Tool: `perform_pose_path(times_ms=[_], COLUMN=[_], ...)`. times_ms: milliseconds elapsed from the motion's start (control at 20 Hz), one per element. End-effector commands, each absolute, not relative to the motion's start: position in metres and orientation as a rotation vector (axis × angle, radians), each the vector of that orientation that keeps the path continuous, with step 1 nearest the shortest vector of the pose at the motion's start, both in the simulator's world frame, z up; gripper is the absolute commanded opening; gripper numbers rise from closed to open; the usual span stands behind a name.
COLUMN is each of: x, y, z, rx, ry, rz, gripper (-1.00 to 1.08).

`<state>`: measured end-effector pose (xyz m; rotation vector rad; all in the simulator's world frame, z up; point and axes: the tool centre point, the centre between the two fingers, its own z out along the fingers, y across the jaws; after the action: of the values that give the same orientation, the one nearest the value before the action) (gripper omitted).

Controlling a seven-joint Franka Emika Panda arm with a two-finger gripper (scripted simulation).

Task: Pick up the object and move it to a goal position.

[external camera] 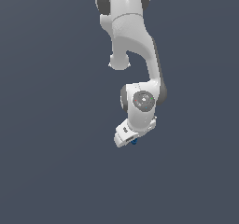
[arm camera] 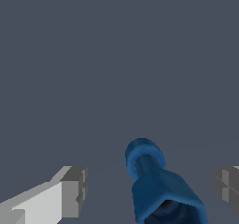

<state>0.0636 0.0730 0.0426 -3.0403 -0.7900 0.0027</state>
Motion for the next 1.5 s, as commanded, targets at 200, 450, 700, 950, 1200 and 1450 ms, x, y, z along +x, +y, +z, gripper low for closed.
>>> perform_pose_path(times_ms=[200,450,700,950,1200,1450], x=[0.065,0.065,0.065,0.067,0.071,0.077], y=[0.073,0.073,0.075,0.082,0.095,0.111], z=[0.043,0.043,0.049,0.073,0.113,0.163], rx=[-3.041,-3.041,-3.041,-3.041,-3.041,-3.040], ry=[-0.790,-0.790,-0.790,-0.790,-0.790,-0.791], rz=[0.000,0.000,0.000,0.000,0.000,0.000], gripper=[-1.00,-1.00,-1.00,-1.00,-1.00,-1.00])
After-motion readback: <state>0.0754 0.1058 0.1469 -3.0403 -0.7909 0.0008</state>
